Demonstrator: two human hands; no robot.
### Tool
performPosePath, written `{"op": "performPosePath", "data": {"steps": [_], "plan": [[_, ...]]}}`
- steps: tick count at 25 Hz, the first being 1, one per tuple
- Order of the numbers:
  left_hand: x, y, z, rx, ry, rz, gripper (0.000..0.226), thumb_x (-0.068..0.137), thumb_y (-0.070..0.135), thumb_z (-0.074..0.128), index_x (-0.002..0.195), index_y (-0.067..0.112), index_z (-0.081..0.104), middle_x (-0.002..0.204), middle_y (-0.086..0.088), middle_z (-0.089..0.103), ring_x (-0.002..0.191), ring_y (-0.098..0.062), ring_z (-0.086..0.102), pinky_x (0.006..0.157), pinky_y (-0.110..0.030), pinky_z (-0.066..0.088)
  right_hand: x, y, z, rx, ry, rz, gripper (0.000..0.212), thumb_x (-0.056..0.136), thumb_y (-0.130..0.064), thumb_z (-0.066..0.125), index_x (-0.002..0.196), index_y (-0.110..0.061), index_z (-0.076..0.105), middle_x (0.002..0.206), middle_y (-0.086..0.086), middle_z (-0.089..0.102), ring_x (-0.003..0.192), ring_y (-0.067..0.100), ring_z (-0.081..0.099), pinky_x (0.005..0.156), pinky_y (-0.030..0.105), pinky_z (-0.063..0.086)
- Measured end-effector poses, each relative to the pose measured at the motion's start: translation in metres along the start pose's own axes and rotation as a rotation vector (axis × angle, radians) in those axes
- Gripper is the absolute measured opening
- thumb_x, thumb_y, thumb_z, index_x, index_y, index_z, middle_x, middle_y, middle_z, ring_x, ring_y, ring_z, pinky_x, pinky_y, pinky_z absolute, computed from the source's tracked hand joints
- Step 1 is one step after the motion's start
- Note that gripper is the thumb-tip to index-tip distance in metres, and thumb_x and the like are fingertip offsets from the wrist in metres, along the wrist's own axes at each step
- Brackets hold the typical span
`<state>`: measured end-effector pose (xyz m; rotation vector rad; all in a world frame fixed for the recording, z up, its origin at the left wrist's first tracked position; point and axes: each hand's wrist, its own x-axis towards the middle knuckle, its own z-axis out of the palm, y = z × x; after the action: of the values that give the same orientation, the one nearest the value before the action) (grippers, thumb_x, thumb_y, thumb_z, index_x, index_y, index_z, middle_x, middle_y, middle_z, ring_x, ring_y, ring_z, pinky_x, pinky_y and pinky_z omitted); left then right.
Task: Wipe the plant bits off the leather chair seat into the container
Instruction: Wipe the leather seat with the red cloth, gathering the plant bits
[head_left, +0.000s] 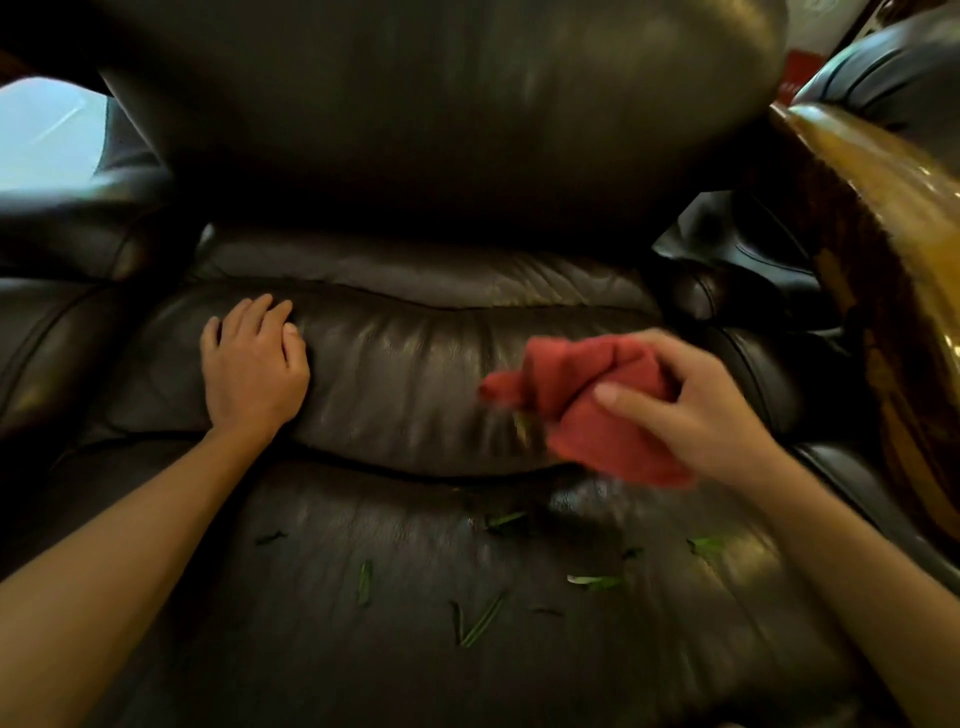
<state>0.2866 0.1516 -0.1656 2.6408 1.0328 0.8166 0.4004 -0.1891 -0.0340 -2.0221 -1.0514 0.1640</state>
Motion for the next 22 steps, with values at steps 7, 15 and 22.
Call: {"op": "performPosePath", "data": {"steps": [7,15,22], "plan": [[0.000,0.001,0.001,0.010,0.023,0.014,0.049,0.092,0.027,0.028,0.129,0.005,0.052,0.139,-0.016,0.050,0.134,-0.029,0.040,0.111,-0.047,0.021,0.061,0.096,-0.028,-0.371,0.280,0.356,0.027,0.079,-0.039,0.072,0.088,-0.018,0.057,0.084,0.003,0.059,0.089,0.029,0.060,0.072,0.034,0.040],[-0.001,0.001,0.002,0.020,0.046,0.017,0.046,0.092,0.026,0.030,0.127,0.006,0.054,0.138,-0.016,0.052,0.133,-0.028,0.041,0.111,-0.045,0.021,0.016,0.085,0.040,-0.216,0.086,0.235,0.040,0.078,-0.032,0.072,0.115,-0.021,0.064,0.121,0.007,0.066,0.117,0.022,0.058,0.092,0.024,0.038],[-0.001,0.003,0.001,0.008,0.049,0.014,0.046,0.092,0.025,0.031,0.127,0.005,0.054,0.138,-0.017,0.052,0.132,-0.029,0.042,0.110,-0.047,0.022,-0.030,0.026,0.034,0.036,-0.147,0.099,0.022,0.069,-0.035,0.069,0.077,-0.018,0.056,0.071,-0.012,0.058,0.068,0.001,0.056,0.065,0.024,0.045]]}}
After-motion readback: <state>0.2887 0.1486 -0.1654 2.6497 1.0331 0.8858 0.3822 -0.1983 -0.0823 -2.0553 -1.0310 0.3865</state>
